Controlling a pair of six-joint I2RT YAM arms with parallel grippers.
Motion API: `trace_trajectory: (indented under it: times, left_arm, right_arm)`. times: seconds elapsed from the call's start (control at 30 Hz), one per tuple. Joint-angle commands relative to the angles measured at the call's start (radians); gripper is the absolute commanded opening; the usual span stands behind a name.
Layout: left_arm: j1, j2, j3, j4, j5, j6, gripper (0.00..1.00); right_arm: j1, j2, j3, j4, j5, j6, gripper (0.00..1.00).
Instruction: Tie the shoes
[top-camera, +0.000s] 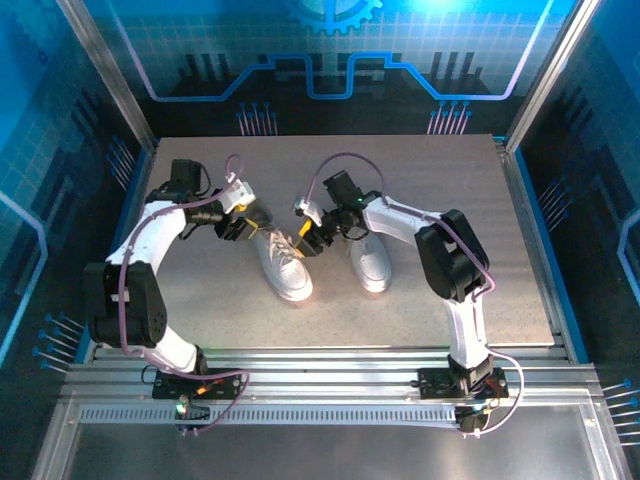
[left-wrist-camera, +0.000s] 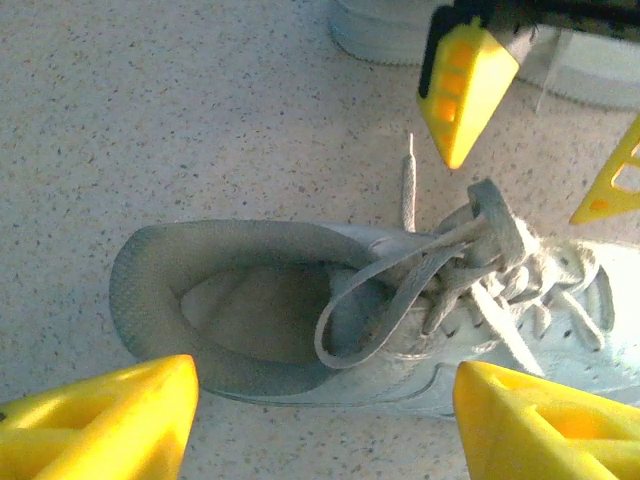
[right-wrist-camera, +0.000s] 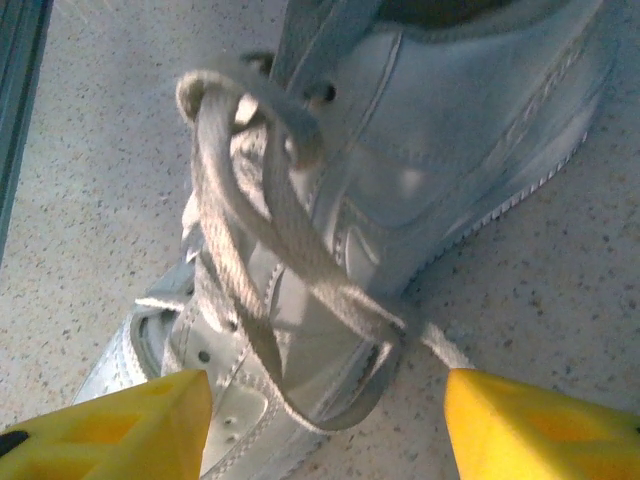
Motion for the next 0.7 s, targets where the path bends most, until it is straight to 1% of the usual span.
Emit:
trace_trajectory:
  times: [0.0,0.1,0.4,0.53,0.67]
  left_arm:
    - [0.008,0.027,0.041,-0.036,0.023,0.150,0.71]
    - [0.001,0.051,0.057,-0.049,0.035,0.178,0.72]
    - [-0.048,0.128,0.104,-0.123,0.003,0.248,0.73]
    - [-0.060,0.145,0.105,-0.133,-0.001,0.260,0.68]
    - [-0.067,0.145,0.102,-0.146,-0.014,0.278,0.58]
  right_arm:
    - [0.014,0.042,0.054,-0.030,-0.020,-0.028,0.63]
    - [0.024,0.061,0.081,-0.037,-0.013,-0.035,0.64]
    - [0.054,0.103,0.143,-0.088,0.020,-0.067,0.63]
    - [0.060,0.108,0.151,-0.093,0.035,-0.074,0.56]
    - [0.064,0.101,0.136,-0.075,0.053,-0.075,0.42]
